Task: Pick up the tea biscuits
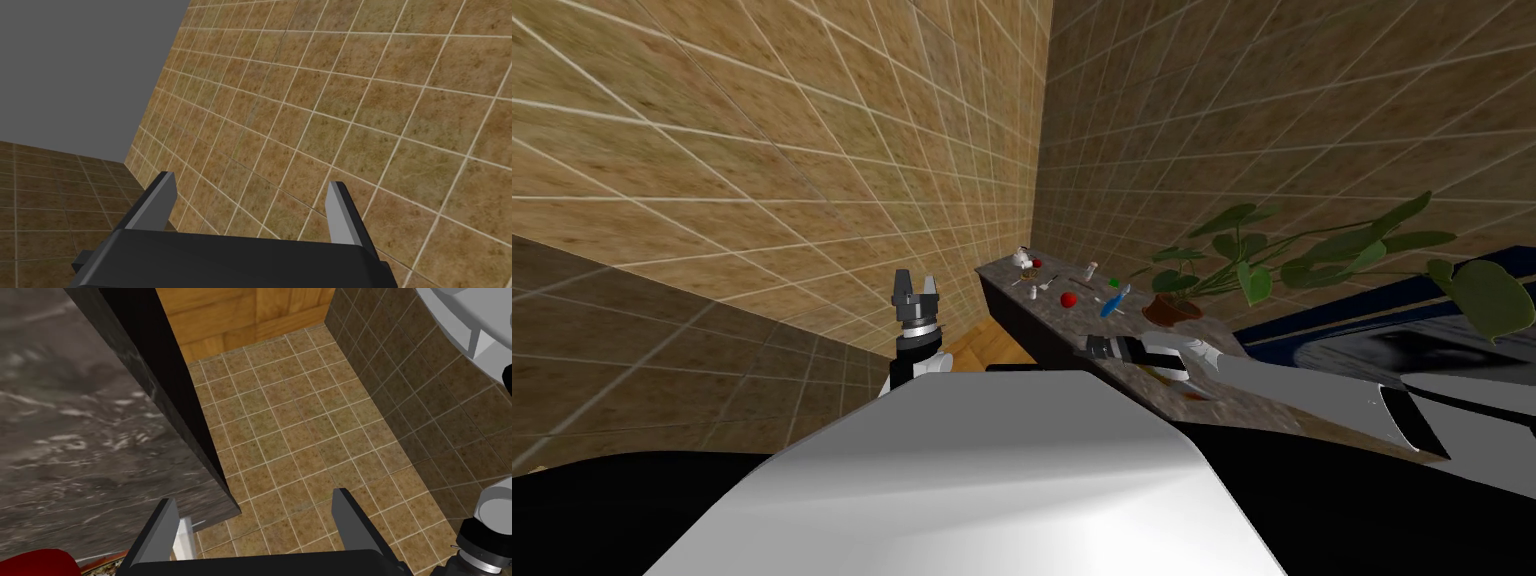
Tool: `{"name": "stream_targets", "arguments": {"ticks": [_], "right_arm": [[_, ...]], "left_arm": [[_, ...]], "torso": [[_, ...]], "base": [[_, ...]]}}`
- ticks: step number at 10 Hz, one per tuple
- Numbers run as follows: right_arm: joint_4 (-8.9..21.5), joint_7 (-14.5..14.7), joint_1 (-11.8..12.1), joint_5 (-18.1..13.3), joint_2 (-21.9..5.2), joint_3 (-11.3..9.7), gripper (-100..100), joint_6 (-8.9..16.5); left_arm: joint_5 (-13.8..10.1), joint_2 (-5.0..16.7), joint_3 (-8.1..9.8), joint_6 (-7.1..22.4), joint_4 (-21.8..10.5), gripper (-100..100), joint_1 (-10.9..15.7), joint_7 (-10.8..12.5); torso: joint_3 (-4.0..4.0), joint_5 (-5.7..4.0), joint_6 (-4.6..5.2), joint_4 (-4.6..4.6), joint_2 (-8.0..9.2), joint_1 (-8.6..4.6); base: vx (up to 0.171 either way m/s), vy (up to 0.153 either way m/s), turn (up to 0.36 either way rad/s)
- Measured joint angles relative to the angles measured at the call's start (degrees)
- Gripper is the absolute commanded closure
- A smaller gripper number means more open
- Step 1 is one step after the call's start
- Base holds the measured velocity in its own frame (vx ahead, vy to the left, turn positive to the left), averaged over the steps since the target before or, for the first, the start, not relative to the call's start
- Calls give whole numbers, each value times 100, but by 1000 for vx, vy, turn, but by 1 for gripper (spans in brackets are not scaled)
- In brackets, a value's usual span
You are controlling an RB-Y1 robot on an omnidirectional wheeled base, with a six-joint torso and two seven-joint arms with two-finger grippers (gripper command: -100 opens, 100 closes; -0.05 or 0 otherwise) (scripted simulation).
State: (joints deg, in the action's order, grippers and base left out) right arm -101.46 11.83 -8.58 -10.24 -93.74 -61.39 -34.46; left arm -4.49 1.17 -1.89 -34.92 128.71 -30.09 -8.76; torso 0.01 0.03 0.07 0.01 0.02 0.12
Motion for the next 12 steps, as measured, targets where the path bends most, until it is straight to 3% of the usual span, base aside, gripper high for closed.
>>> {"name": "stream_targets", "arguments": {"ticks": [2,3,5,6,8,9,12], "right_arm": [[143,103,-36,-13,-465,-238,-100,-78],[298,196,-48,-58,-487,-359,-100,-95],[403,140,-185,-218,-788,-627,-100,-51],[692,226,-198,-246,-900,-785,-100,-178],[849,363,-199,-236,-1231,-1012,-100,-274],[809,432,-195,-271,-1475,-1199,-100,-219],[952,412,-239,-449,-1830,-1524,-100,-133]], "left_arm": [[0,0,0,0,0,0,0,0],[0,0,1,0,0,0,-1,0],[0,0,0,0,0,0,-1,0],[0,0,0,0,0,0,0,0],[0,0,0,0,0,0,0,0],[0,0,0,0,0,0,0,0],[0,0,1,0,0,0,-1,0]], "torso": [[0,0,0,0,0,-2],[0,-4,3,0,1,-7],[1,-3,3,0,2,-6],[1,-2,2,0,2,-6],[2,-1,1,1,3,-4],[1,-1,2,0,1,-2],[5,-5,6,2,9,-13]], "base": [[24,16,130],[20,15,119],[18,13,111],[17,10,88],[22,16,177],[17,5,60],[5,-1,76]]}}
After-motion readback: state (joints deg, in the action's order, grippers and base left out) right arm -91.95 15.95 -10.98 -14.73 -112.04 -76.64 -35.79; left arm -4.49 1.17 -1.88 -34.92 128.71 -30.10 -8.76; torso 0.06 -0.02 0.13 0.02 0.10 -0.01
